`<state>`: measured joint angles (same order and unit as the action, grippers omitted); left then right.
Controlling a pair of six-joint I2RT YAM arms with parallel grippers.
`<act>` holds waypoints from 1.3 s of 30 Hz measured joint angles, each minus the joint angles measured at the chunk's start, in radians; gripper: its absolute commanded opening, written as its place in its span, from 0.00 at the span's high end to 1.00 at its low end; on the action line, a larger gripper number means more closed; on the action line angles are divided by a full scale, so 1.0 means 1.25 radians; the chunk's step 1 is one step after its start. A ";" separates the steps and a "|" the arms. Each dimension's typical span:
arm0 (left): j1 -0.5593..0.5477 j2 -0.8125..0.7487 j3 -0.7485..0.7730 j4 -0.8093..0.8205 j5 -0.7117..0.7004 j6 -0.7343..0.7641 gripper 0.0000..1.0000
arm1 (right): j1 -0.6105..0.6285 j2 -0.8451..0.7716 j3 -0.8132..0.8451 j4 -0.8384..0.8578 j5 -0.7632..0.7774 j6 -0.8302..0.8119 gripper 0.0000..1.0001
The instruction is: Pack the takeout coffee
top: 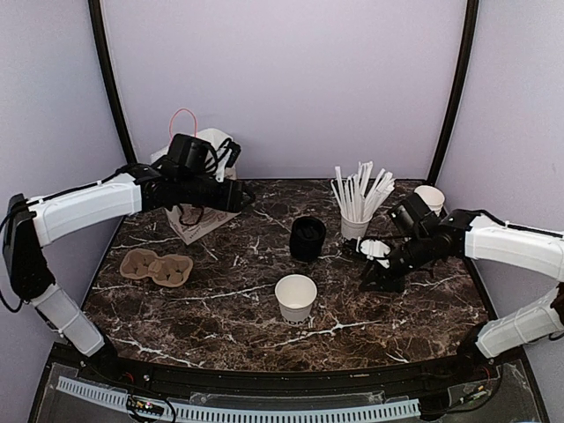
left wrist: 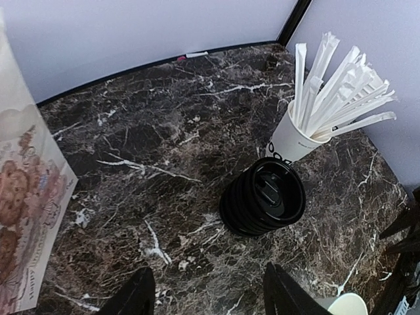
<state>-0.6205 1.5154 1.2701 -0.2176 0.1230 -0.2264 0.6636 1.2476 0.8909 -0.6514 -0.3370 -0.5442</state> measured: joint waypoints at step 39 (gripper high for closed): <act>-0.133 0.501 0.461 -0.216 -0.108 -0.100 0.53 | -0.001 0.055 -0.099 0.180 0.016 0.006 0.71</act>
<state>-0.7868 2.1422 1.8458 -0.4877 -0.0120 -0.3515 0.6621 1.3167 0.7673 -0.4263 -0.3164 -0.5369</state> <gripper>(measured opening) 0.487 0.288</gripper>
